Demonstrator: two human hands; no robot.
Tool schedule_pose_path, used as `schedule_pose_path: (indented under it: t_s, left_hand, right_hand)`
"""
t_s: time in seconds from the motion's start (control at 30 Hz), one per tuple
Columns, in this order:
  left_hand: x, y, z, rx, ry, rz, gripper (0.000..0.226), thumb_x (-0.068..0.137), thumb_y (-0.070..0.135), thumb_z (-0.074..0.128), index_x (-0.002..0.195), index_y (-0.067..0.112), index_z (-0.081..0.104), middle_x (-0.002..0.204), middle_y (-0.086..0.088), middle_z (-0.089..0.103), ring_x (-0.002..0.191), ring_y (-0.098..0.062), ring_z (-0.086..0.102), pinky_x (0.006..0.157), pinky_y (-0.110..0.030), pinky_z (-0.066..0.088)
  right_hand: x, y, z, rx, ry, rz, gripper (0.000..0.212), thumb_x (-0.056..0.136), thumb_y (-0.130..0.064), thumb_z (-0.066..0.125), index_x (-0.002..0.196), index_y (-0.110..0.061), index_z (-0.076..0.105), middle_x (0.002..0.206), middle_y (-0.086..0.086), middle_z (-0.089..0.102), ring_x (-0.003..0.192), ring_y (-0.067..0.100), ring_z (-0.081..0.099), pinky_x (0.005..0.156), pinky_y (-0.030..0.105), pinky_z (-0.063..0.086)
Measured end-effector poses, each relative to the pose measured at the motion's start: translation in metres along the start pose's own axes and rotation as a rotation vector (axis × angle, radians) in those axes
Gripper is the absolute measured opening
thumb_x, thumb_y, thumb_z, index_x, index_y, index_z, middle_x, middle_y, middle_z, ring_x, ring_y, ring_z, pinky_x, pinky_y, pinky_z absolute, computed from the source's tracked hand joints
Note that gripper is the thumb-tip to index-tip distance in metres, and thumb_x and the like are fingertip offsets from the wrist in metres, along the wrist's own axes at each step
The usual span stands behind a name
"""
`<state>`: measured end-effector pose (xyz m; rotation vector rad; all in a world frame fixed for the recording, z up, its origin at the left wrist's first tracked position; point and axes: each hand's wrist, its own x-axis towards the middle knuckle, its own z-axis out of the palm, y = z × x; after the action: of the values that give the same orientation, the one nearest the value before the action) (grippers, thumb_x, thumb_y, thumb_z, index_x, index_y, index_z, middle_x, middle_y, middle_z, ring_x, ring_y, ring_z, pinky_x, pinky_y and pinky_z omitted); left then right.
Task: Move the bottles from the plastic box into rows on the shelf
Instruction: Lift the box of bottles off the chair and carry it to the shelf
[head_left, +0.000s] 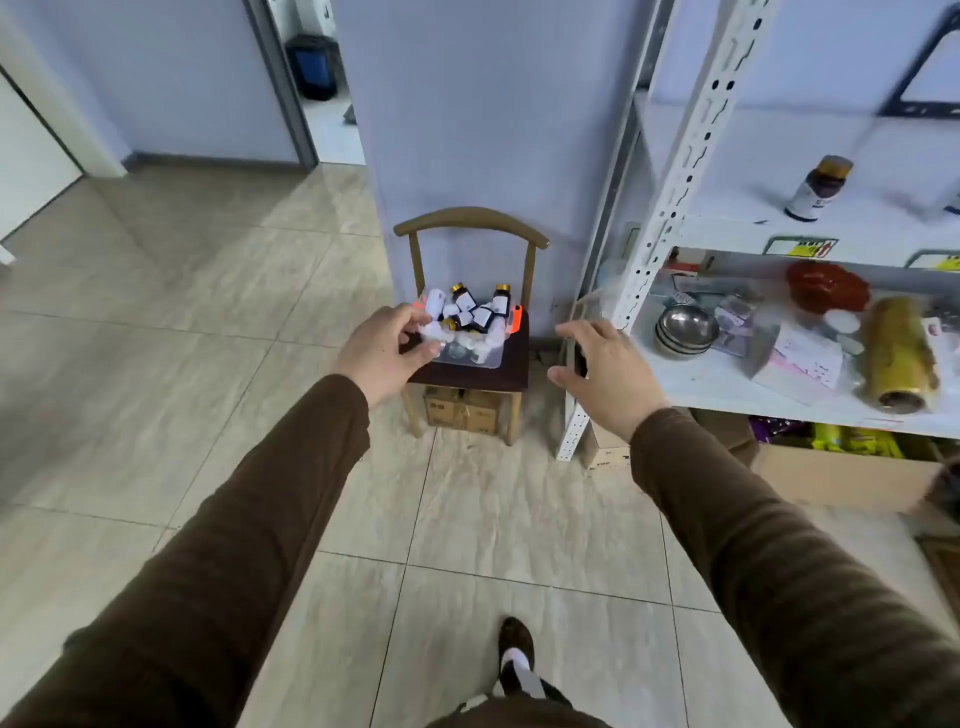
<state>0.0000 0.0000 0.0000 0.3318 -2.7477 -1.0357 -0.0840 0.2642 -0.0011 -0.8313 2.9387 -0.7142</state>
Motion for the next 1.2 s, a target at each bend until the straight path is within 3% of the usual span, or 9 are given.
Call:
schedule_pose_path:
  t_s: [0.2,0.6,0.9,1.2]
  left_hand:
    - [0.048,-0.028,0.033,0.064,-0.089,-0.162,0.037,0.091,0.023,0.067,0.126,0.016,0.058,0.119,-0.007,0.058,0.103,-0.019,0.057,0.082,-0.026,0.042]
    - [0.143,-0.108,0.072,0.076,-0.189,-0.297,0.04,0.092,0.025,0.065,0.129,0.015,0.055,0.124,-0.008,0.056,0.106,-0.017,0.056,0.088,-0.026,0.041]
    - [0.241,-0.172,0.081,0.043,-0.275,-0.333,0.043,0.092,0.029,0.064,0.131,0.019,0.052,0.127,-0.004,0.056,0.101,-0.011,0.052,0.084,-0.025,0.039]
    - [0.319,-0.227,0.107,0.079,-0.336,-0.422,0.048,0.093,0.03,0.064,0.136,0.018,0.047,0.132,-0.009,0.054,0.11,-0.021,0.056,0.087,-0.028,0.042]
  right_hand:
    - [0.061,0.039,0.03,0.004,-0.172,0.073,0.055,0.092,-0.034,0.06,0.143,-0.023,0.042,0.138,0.006,0.046,0.13,0.028,0.042,0.108,0.039,0.036]
    - [0.18,0.068,0.12,0.083,-0.305,0.154,0.061,0.091,-0.035,0.06,0.145,-0.021,0.036,0.14,0.01,0.044,0.131,0.03,0.041,0.109,0.044,0.037]
    - [0.28,0.069,0.173,0.13,-0.285,0.292,0.061,0.089,-0.035,0.059,0.144,-0.021,0.037,0.131,0.008,0.051,0.121,0.029,0.05,0.101,0.041,0.042]
    - [0.352,0.102,0.222,0.166,-0.315,0.444,0.063,0.092,-0.036,0.06,0.147,-0.02,0.034,0.146,0.011,0.042,0.132,0.03,0.044,0.109,0.043,0.039]
